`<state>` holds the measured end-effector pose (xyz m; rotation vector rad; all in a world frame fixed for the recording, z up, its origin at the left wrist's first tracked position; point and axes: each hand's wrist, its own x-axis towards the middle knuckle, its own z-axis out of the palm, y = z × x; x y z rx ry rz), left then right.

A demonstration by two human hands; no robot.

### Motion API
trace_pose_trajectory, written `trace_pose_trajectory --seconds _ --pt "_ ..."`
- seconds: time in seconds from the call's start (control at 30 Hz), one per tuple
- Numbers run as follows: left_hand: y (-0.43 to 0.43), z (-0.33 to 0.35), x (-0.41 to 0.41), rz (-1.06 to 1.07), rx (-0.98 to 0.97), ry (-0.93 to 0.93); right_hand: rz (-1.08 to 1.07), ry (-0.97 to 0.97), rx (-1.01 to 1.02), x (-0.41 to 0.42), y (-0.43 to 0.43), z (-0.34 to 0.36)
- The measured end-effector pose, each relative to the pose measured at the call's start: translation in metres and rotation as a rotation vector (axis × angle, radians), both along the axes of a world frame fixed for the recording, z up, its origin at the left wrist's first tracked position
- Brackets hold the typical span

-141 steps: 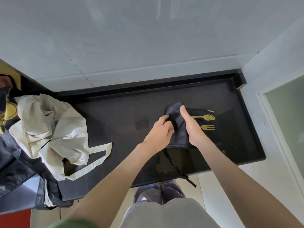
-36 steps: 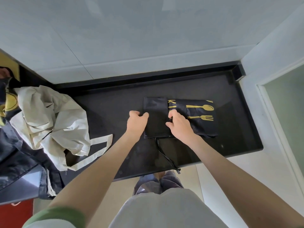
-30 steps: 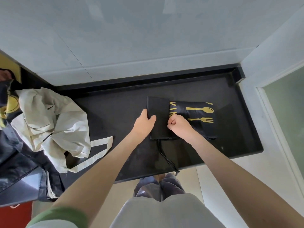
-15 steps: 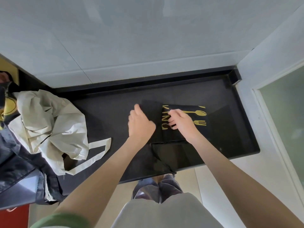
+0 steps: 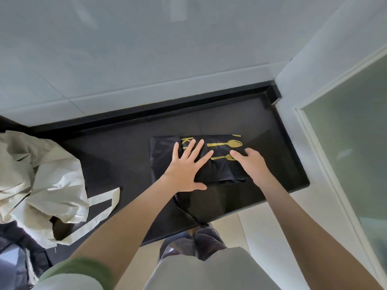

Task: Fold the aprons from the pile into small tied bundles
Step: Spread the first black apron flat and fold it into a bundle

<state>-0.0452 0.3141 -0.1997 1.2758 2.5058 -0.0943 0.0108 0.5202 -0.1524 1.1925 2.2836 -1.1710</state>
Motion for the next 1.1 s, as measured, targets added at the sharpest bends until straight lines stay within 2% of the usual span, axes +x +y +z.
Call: trace_pose_trajectory --seconds 0.1,0.17,0.33,0.47,0.57,0.63,0.7,0.8,0.9,1.0,1.1 --pt "-0.005 -0.010 0.003 -0.022 0.080 0.085 0.009 0.102 -0.140 0.002 -0.003 -0.002" --pt "-0.008 -0.013 0.004 -0.058 0.045 0.111 0.017 0.132 -0.172 0.002 -0.004 -0.004" --pt "-0.009 -0.007 0.002 -0.116 0.015 0.097 0.012 0.047 -0.250 -0.001 0.006 -0.008" --pt "-0.007 -0.004 0.005 -0.197 0.091 0.123 0.057 0.018 -0.243 -0.002 0.012 -0.012" --pt "-0.007 0.000 0.004 -0.302 0.094 0.060 0.044 0.055 -0.257 -0.002 0.014 -0.014" --pt "-0.012 0.002 0.002 -0.305 0.218 0.046 0.080 0.070 -0.239 -0.001 0.013 -0.015" --pt "-0.017 0.000 0.000 -0.304 0.384 0.018 0.153 0.084 -0.181 -0.001 0.013 -0.018" --pt "-0.010 0.008 -0.001 -0.195 0.474 -0.050 0.237 0.143 -0.081 0.002 0.009 -0.019" --pt "0.001 0.010 -0.004 -0.059 0.364 0.067 0.341 0.208 0.148 0.003 0.000 -0.022" --pt "-0.003 -0.007 0.001 -0.004 0.181 0.096 0.415 0.064 0.408 0.007 -0.008 -0.027" --pt "-0.011 -0.017 0.005 -0.015 0.167 0.099 0.364 -0.057 0.572 0.017 -0.008 -0.027"
